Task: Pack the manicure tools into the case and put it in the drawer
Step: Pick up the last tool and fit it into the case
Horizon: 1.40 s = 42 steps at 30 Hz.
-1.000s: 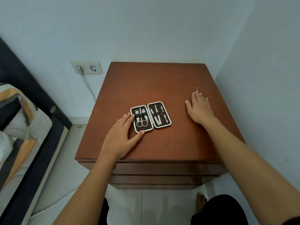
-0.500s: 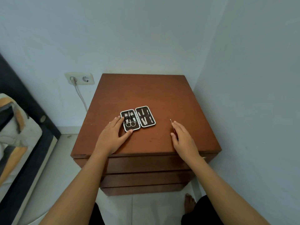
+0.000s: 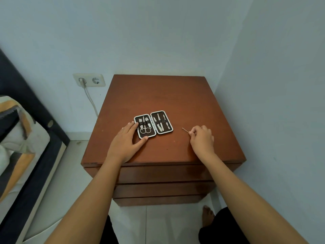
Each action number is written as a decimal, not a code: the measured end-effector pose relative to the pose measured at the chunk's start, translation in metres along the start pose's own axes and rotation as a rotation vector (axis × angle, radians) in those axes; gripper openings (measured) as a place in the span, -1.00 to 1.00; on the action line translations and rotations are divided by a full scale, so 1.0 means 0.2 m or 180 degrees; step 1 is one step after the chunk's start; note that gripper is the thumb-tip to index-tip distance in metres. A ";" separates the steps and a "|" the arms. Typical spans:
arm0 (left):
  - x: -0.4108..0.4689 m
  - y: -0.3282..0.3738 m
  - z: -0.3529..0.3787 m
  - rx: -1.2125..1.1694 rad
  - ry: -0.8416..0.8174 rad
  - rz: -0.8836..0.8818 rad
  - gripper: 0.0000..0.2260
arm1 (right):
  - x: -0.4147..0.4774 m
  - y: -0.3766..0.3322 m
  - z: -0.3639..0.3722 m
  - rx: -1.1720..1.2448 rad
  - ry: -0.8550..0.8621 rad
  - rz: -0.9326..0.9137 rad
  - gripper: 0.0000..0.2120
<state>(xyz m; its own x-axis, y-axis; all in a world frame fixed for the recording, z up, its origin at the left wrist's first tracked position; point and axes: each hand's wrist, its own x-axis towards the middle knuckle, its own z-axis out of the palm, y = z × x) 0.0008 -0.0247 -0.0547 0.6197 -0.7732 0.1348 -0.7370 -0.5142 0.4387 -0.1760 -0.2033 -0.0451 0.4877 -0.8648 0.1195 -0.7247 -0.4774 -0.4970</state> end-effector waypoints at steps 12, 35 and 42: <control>0.01 -0.02 0.01 -0.0008 0.0020 -0.0002 -0.38 | 0.01 -0.24 0.03 0.0283 -0.0633 -0.0384 -0.88; 0.02 -0.04 0.03 -0.0014 0.0090 0.0049 -0.37 | -0.02 -0.32 0.13 -0.0624 -0.0677 -0.0958 -0.63; 0.02 -0.03 0.02 -0.0026 0.0061 0.0043 -0.36 | -0.09 -0.22 0.13 0.0056 -0.0464 -0.1143 -0.61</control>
<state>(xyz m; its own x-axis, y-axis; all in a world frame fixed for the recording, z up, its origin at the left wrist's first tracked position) 0.0066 -0.0250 -0.0605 0.6147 -0.7728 0.1579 -0.7433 -0.5006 0.4438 -0.1404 -0.1628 -0.0485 0.7740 -0.6111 0.1658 -0.4872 -0.7420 -0.4606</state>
